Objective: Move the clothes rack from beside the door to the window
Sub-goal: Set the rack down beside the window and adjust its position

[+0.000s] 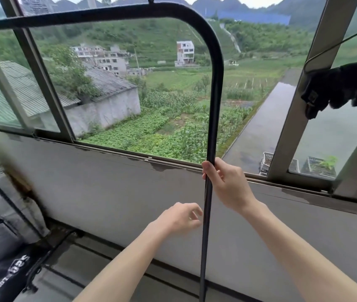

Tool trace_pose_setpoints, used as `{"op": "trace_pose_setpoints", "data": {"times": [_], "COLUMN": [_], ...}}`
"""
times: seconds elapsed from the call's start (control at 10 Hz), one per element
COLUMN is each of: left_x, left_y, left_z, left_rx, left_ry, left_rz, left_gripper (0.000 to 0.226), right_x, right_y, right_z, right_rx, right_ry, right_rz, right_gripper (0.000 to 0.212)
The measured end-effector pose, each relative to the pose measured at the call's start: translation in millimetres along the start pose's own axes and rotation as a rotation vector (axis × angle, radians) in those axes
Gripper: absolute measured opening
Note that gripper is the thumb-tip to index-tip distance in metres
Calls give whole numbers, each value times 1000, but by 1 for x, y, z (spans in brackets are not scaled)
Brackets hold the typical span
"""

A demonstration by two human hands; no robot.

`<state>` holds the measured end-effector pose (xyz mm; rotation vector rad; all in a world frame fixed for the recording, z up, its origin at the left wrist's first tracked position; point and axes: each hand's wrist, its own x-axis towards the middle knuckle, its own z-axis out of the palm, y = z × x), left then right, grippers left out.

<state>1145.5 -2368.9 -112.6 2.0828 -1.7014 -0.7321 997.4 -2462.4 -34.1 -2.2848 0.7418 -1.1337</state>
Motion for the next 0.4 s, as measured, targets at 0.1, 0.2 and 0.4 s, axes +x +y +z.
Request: {"op": "trace_pose_setpoints", "data": {"times": [0.1, 0.2, 0.4], "left_x": [-9, -17, -23], "left_y": [2, 40, 128], "left_z": [-49, -104, -135], "left_rx": [-37, -267, -320], "left_ry": [201, 519, 700], "left_rz": [-18, 101, 452], "left_gripper": [15, 18, 45], "right_x": [0, 3, 12], "right_y": [2, 3, -11], "right_z": [-2, -5, -30], "right_rx": [-15, -43, -126], "right_ry": [-6, -34, -281], "right_rz": [-18, -29, 13], "right_gripper": [58, 48, 44]}}
